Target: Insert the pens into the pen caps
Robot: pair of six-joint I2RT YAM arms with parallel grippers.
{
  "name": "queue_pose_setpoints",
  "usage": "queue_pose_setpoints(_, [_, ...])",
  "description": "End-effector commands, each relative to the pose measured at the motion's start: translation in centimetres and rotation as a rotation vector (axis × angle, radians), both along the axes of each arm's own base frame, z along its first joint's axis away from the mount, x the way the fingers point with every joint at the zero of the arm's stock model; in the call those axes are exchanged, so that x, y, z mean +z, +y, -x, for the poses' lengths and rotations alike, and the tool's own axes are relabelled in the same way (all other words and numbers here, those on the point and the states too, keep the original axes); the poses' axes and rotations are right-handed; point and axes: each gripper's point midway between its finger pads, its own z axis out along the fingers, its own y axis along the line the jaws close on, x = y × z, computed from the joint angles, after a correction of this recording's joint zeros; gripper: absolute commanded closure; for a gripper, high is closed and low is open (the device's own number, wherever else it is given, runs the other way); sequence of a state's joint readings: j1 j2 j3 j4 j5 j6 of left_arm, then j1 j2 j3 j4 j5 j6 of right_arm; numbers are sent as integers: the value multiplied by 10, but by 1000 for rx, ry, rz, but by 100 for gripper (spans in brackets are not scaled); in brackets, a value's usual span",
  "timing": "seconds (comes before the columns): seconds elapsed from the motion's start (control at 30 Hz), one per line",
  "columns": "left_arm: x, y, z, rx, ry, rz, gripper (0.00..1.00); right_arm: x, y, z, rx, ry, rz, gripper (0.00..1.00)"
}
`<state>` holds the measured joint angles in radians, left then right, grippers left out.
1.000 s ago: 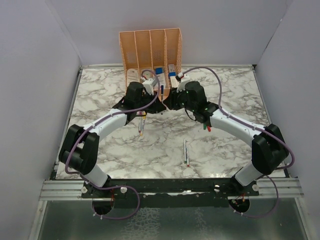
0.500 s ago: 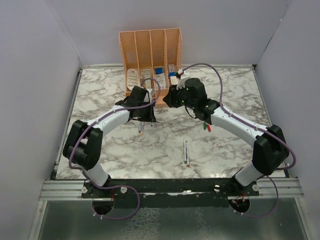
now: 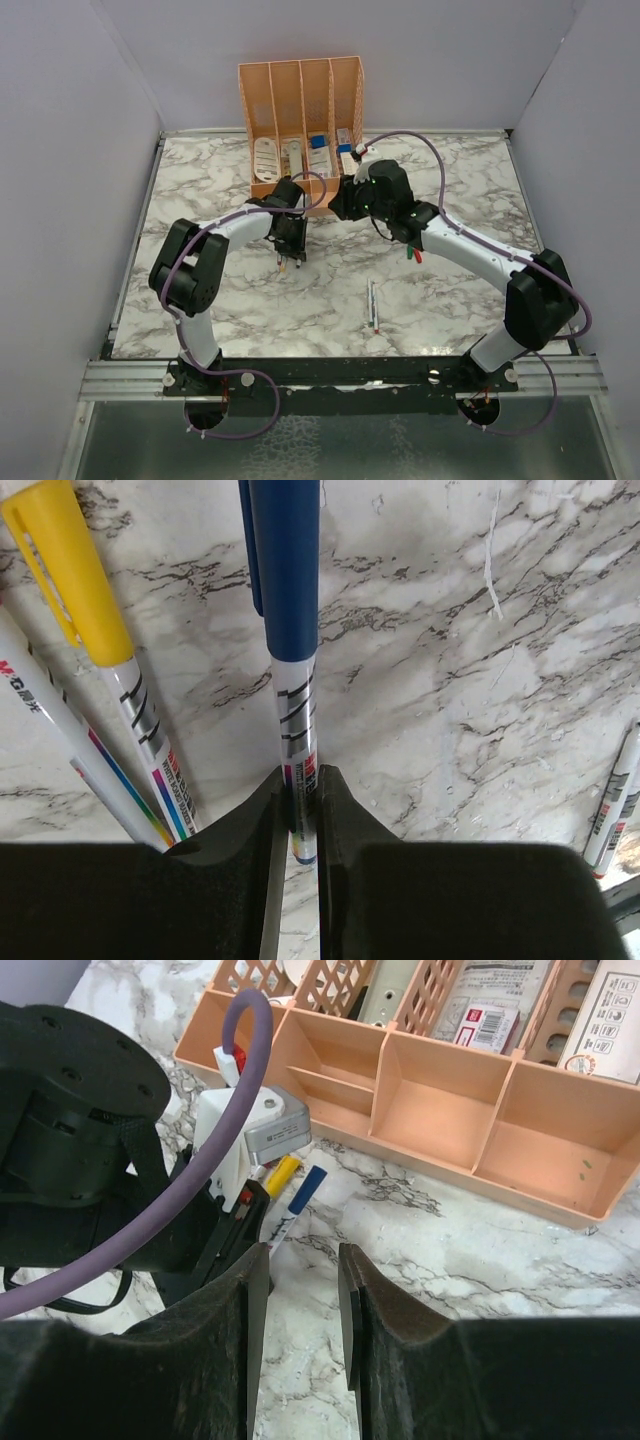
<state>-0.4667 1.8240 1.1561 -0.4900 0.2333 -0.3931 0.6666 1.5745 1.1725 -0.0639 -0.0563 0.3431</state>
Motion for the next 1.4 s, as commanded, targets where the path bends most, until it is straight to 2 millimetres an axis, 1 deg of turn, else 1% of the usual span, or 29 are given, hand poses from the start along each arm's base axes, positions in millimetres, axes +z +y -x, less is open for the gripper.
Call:
queue_pose_setpoints(0.0, [3,0,-13,8,-25,-25,81,6,-7,8,-15,4,-1,66])
queue_pose_setpoints(0.13, [-1,4,-14,13,-22,-50,69,5,-10,9,-23,5,5,66])
queue_pose_setpoints(0.23, [-5,8,-11,15,-10,-69,65,4,-11,10,-29,7,8,66])
queue_pose_setpoints(0.37, [-3,10,-9,16,-13,-75,65,3,-12,10,-34,8,12,66])
queue_pose_setpoints(0.57, [4,11,-14,29,-39,-80,65,1,-12,8,-34,11,24,66])
queue_pose_setpoints(0.7, [9,11,-17,34,-53,-78,65,-1,-15,7,-49,14,41,66])
queue_pose_setpoints(0.83, [22,10,-21,31,-81,-69,64,-11,-29,7,-102,39,98,66])
queue_pose_setpoints(0.9, [33,9,-25,34,-108,-61,61,-23,-41,10,-132,69,160,66])
queue_pose_setpoints(1.03, [55,7,-33,32,-162,-41,58,-50,-67,26,-176,153,282,67])
queue_pose_setpoints(1.13, [69,4,-35,29,-190,-19,57,-66,-79,44,-182,220,312,67])
queue_pose_setpoints(1.2, [76,2,-36,25,-207,-4,57,-76,-83,59,-176,270,312,67])
queue_pose_setpoints(1.27, [77,2,-37,21,-211,-4,57,-81,-83,73,-174,312,307,67])
queue_pose_setpoints(1.33, [90,2,-38,16,-244,11,57,-87,-80,88,-172,348,315,67])
queue_pose_setpoints(1.37, [93,2,-39,11,-252,16,57,-92,-79,96,-170,364,325,67])
